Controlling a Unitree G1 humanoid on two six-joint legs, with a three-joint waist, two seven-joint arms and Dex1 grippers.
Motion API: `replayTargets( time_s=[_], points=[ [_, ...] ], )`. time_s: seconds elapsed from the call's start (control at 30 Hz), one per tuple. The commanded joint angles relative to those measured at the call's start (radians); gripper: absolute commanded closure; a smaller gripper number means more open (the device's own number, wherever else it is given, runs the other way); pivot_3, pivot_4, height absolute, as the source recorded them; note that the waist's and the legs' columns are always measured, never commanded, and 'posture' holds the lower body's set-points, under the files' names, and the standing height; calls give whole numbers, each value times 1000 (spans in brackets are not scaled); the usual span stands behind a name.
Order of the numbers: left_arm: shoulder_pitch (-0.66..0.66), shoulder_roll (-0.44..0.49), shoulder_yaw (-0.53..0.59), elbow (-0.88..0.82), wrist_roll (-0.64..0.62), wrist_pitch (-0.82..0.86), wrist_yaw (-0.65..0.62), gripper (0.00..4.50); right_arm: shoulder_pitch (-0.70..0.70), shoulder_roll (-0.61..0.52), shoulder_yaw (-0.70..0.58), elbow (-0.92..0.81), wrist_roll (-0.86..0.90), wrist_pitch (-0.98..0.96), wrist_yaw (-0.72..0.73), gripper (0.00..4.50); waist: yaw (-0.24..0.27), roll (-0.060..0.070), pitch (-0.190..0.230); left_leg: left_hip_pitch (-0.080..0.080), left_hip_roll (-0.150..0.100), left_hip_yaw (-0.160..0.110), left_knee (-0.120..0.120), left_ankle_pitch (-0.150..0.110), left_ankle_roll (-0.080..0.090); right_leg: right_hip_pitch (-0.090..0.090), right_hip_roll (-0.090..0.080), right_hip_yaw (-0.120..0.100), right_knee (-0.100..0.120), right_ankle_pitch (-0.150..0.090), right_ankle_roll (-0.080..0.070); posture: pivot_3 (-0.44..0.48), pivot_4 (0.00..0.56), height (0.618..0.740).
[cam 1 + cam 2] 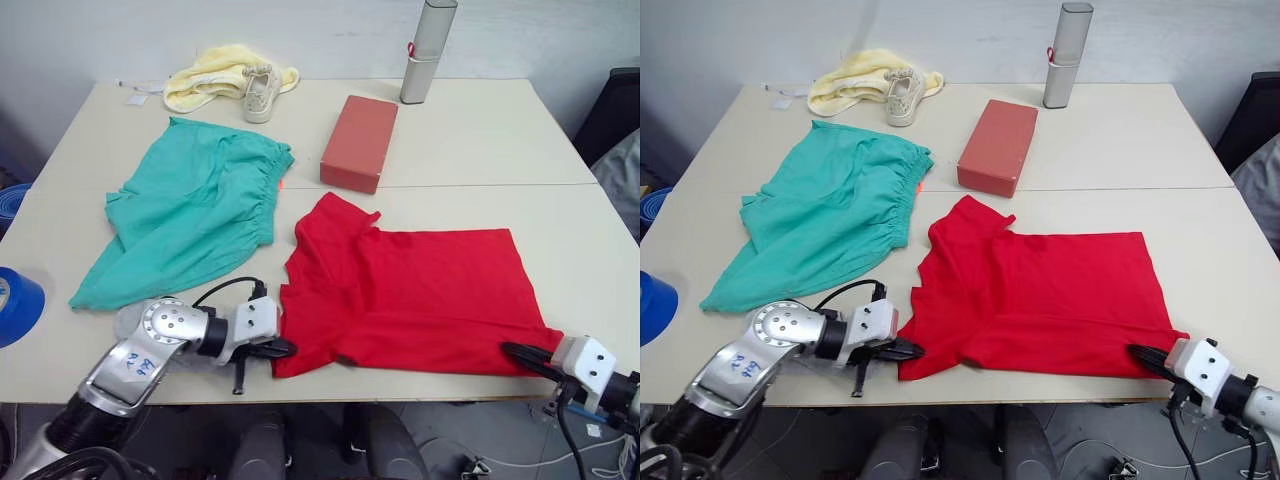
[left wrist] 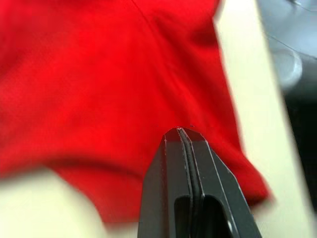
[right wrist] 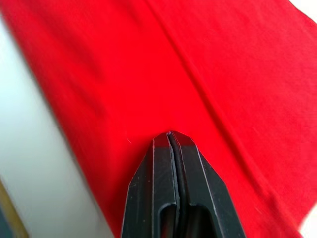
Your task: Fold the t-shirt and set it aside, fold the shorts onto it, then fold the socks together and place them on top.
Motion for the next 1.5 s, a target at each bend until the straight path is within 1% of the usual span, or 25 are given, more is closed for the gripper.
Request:
replayTargets(
  time_s=[0.03,0.13,0.2,0.3,0.33,0.4,0.43,0.5,0.57,0.6,0.67,0.7,0.77,0.87,0.93,0.97,1.03,1.13,1.23,1.3,1.33,1.4,1.5],
  points=[
    [29,14,-10,55,55,16,40,4500,-9,-38,-18,134,-38,-63,10,4475,2,-3,-2,0,0,0,0,0,0,0,0,0,0,0,0,0,150,740],
    [48,19,5,73,50,0,48,4500,-59,-66,-34,218,-11,-79,8,4475,0,-5,-6,1,0,0,0,0,1,1,0,0,-1,0,0,0,150,740],
    [60,10,28,62,18,-38,31,4500,-68,-60,-49,213,50,-57,33,4475,0,-3,-7,1,0,0,0,0,1,2,0,0,-1,0,0,0,150,740],
    [74,-23,111,16,-108,-137,-44,4500,-8,-53,-97,76,242,92,150,4475,0,2,-7,0,1,0,-1,0,0,-1,0,0,1,-1,-2,0,150,740],
    [78,-28,143,-2,-153,-148,-66,4500,25,-61,-114,29,280,127,184,4316,1,4,-6,-1,1,0,-1,0,0,-2,0,0,1,-1,-2,0,150,740],
    [90,-27,181,-18,-195,-174,-97,4135,63,-72,-143,-19,292,118,225,3911,1,4,-6,-2,2,-1,-1,0,0,-3,0,-1,2,-1,-2,0,150,740],
    [101,-5,180,-26,-166,-221,-116,3944,83,-81,-146,-27,263,57,259,3562,1,4,-6,-1,2,-1,-1,0,-1,-2,0,-2,1,-1,-2,0,150,740],
    [111,37,169,-50,-122,-282,-151,3342,122,-87,-138,-39,218,-45,327,2883,0,4,-6,-1,1,-1,-1,0,-1,-2,0,-1,1,-1,-2,0,150,740],
    [109,54,163,-94,-122,-254,-135,2762,146,-82,-124,-31,184,-119,357,2239,1,4,-6,-1,1,-1,-1,-1,-1,-2,0,-1,1,-1,-2,0,150,740],
    [108,55,155,-110,-113,-244,-120,2453,138,-69,-120,-23,174,-130,338,1858,1,4,-6,-1,2,-1,-2,-1,-1,-2,0,-2,0,-1,-2,0,150,740],
    [108,46,138,-120,-84,-230,-86,2442,113,-50,-109,-9,156,-137,303,1177,1,4,-6,-1,1,0,-2,-1,0,-2,0,-1,-1,-1,-2,0,150,740],
    [116,35,128,-124,-62,-199,-46,2442,104,-36,-88,-19,152,-127,294,1177,1,4,-6,-1,1,0,-2,-1,0,-1,0,-1,-1,-1,-1,0,150,740],
    [129,28,98,-129,-8,-191,-4,2442,87,-21,-51,-31,136,-120,289,1177,0,4,-6,-1,1,0,-2,-1,0,-2,0,0,-1,-1,-1,0,150,740],
    [141,17,66,-155,28,-127,52,2442,46,-8,-22,-17,106,-101,243,1177,0,4,-6,-1,1,0,-2,-1,-1,-3,1,0,0,-1,-2,0,150,740],
    [140,12,59,-164,37,-82,79,2442,33,-11,-9,-7,90,-101,231,1177,0,4,-6,-1,1,0,-2,-1,-1,-3,0,0,0,-1,-2,0,150,740],
    [144,22,57,-173,18,-26,75,2442,29,-12,-2,-1,90,-98,230,1177,1,4,-6,-1,1,0,-2,-1,-1,-3,0,0,0,-1,-2,0,150,740],
    [163,33,60,-189,-11,31,67,2442,9,-3,0,9,86,-54,186,1177,0,4,-6,-1,1,0,-2,-1,-1,-3,0,0,0,-1,-2,0,150,740],
    [177,28,51,-188,34,-1,102,2442,-5,-16,13,29,67,-45,181,1177,0,4,-6,-1,1,0,-2,-1,-1,-2,0,0,0,-1,-2,0,150,740],
    [164,-8,33,-174,61,-20,148,2442,-25,-31,28,67,29,-54,172,1177,0,3,-7,0,1,0,-2,-1,-1,-1,0,0,0,-1,-2,0,150,740],
    [161,-19,-3,-176,87,-46,151,2442,-59,-30,33,80,34,-32,158,1541,0,0,-8,0,1,0,-2,-1,0,-1,0,0,-1,-1,-2,0,150,740],
    [161,-30,-16,-179,94,-39,161,2628,-70,-32,41,79,36,-29,165,1765,0,-1,-9,0,1,0,-2,-1,0,-1,0,0,-1,-1,-2,0,150,740],
    [157,-46,-24,-167,121,-38,192,3045,-77,-43,62,79,27,-31,183,2402,1,-1,-9,0,1,0,-2,-1,0,0,-1,0,-1,-1,-2,0,150,740],
    [169,-7,-42,-155,143,-61,155,4009,-80,-48,68,74,29,-29,182,3450,1,-1,-10,1,1,0,-2,-1,0,0,-1,0,-1,-1,-2,0,150,740]
  ],
)
